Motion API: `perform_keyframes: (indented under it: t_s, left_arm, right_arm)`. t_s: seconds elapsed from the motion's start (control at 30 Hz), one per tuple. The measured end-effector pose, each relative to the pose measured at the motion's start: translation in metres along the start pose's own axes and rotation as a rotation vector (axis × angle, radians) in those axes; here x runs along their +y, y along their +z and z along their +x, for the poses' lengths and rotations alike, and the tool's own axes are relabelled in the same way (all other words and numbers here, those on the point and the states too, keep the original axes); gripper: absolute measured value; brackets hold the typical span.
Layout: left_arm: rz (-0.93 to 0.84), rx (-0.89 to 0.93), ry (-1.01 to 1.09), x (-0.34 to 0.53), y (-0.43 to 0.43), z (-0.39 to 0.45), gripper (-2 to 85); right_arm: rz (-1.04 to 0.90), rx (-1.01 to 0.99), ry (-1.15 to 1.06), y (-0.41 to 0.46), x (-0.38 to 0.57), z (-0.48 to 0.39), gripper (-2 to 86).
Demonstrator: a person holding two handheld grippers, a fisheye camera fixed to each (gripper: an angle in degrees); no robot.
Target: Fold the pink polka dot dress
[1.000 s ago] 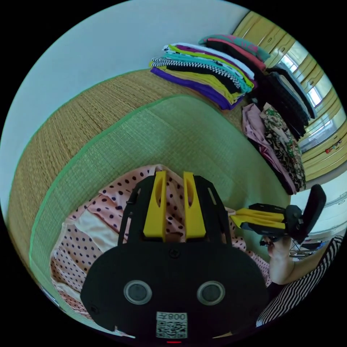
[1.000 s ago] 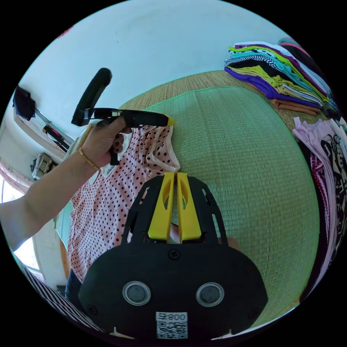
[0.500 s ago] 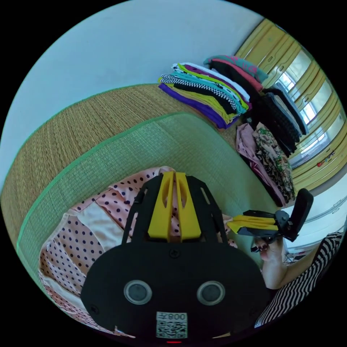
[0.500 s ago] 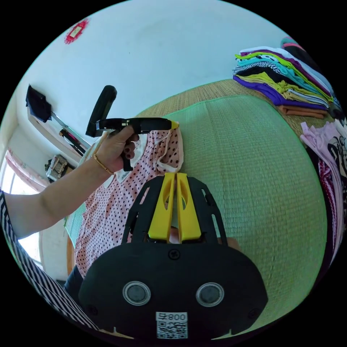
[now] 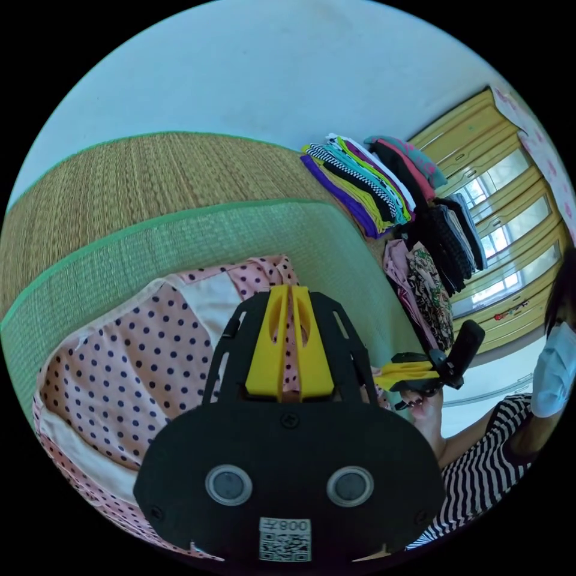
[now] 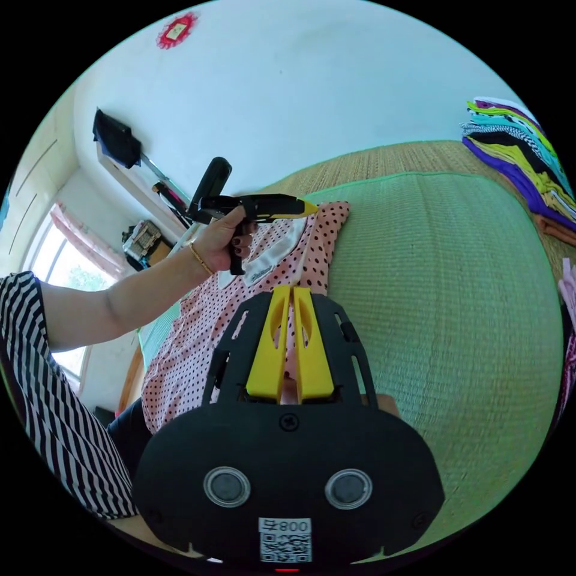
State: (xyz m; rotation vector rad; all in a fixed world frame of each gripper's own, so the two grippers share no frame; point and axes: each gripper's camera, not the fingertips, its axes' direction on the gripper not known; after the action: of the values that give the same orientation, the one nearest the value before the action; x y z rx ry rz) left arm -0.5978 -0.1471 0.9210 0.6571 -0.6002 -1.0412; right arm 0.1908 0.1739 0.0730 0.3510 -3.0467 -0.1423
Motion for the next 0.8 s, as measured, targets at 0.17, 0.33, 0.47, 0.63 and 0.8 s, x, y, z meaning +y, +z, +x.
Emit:
perform_keyframes:
  t_s: [0.17,0.33,0.47,0.63,0.8]
  left_arm:
    - [-0.016,-0.036,-0.015,0.000,0.001,-0.008,0.6]
    - [0.041,-0.046,0.020,0.003,-0.010,-0.003,0.5]
    - [0.006,-0.028,0.151,0.001,-0.005,0.020,0.3]
    - [-0.057,-0.134,0.233,-0.002,0.010,0.032,0.3]
    - [-0.087,-0.167,0.167,0.008,0.012,0.013,0.2]
  right_arm:
    - [-0.064,-0.005,-0.002,0.028,-0.005,0.006,0.5]
    - [-0.120,-0.028,0.010,0.055,-0.011,0.015,0.5]
    - [-0.152,-0.026,0.011,0.070,-0.016,0.018,0.5]
    - [-0.184,-0.046,0.017,0.088,-0.024,0.025,0.5]
    - [-0.187,-0.082,0.010,0.095,-0.030,0.033,0.6]
